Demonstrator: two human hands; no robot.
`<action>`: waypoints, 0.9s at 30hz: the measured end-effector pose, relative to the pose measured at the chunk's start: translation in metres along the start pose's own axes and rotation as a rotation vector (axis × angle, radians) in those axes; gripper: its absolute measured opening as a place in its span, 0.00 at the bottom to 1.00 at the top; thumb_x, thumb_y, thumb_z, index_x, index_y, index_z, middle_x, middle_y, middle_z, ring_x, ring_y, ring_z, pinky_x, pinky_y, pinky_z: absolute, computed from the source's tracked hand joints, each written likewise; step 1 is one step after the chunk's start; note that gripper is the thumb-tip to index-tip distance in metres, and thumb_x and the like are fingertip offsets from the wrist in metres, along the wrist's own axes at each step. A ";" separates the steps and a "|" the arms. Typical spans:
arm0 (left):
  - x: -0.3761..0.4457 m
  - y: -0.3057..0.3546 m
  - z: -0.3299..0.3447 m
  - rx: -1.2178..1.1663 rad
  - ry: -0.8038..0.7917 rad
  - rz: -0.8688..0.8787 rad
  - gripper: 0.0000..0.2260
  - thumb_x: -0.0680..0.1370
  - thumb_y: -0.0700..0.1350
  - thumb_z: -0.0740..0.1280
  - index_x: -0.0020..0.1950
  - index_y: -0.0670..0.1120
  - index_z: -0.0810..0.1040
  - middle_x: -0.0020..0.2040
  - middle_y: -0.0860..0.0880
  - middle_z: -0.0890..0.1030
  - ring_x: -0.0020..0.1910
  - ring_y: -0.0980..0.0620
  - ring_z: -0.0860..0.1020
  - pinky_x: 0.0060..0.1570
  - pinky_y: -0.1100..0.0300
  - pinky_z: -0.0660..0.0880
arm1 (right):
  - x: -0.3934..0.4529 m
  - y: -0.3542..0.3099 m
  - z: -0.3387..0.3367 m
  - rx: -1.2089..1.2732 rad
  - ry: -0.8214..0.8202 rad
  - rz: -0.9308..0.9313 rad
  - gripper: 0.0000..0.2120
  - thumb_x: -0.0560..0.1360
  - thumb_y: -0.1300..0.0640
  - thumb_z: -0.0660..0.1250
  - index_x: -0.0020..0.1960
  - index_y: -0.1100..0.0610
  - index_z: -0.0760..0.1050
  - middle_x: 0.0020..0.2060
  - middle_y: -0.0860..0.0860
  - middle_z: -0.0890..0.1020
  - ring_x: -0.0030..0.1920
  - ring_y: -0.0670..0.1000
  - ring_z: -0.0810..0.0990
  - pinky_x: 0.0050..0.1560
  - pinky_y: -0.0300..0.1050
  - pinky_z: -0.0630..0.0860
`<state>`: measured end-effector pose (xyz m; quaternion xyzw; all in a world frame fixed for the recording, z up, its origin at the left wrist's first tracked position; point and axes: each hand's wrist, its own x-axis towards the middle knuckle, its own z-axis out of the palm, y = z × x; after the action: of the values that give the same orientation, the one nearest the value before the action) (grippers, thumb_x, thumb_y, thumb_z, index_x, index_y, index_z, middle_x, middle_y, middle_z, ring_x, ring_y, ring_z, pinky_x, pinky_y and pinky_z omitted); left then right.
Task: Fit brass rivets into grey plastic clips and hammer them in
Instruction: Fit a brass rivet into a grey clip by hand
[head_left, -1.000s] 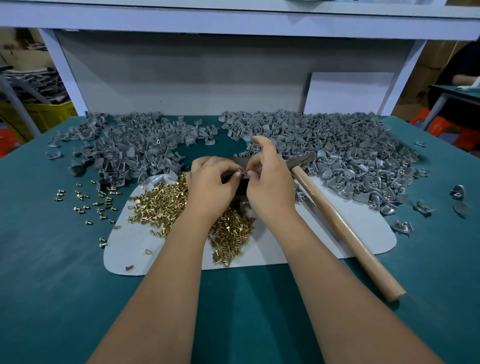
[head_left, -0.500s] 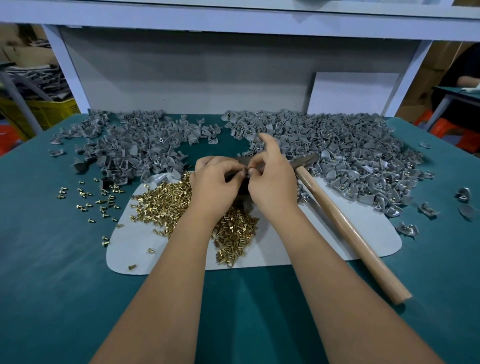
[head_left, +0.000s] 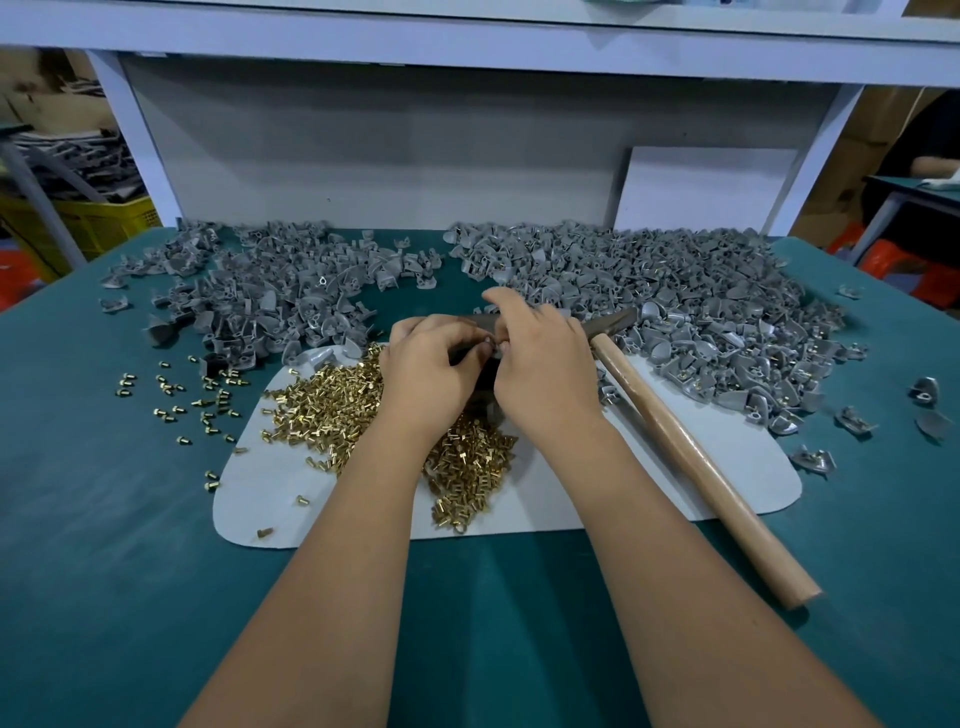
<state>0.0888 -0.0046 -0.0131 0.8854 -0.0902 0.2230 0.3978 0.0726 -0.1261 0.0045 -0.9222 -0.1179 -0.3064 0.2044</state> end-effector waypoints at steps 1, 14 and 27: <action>0.000 0.000 0.000 -0.014 -0.001 -0.006 0.06 0.78 0.47 0.69 0.51 0.52 0.84 0.57 0.54 0.81 0.63 0.46 0.66 0.65 0.47 0.62 | -0.001 0.002 0.000 0.025 -0.001 0.012 0.25 0.72 0.66 0.63 0.67 0.50 0.68 0.48 0.48 0.80 0.52 0.53 0.73 0.57 0.48 0.64; 0.000 0.003 -0.001 -0.042 -0.005 -0.056 0.06 0.78 0.49 0.69 0.53 0.53 0.84 0.56 0.56 0.80 0.63 0.49 0.66 0.66 0.47 0.63 | -0.001 0.014 -0.001 0.348 0.025 0.289 0.08 0.72 0.59 0.67 0.48 0.50 0.81 0.49 0.45 0.79 0.56 0.50 0.72 0.61 0.53 0.69; 0.000 0.003 -0.001 -0.037 -0.010 -0.051 0.06 0.77 0.49 0.69 0.53 0.53 0.84 0.58 0.55 0.80 0.64 0.47 0.67 0.66 0.48 0.64 | 0.001 0.007 0.000 0.341 0.008 0.297 0.06 0.73 0.54 0.69 0.40 0.44 0.75 0.42 0.41 0.75 0.53 0.49 0.70 0.58 0.54 0.68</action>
<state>0.0876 -0.0055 -0.0105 0.8811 -0.0735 0.2064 0.4191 0.0763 -0.1323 0.0028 -0.8802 -0.0301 -0.2522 0.4009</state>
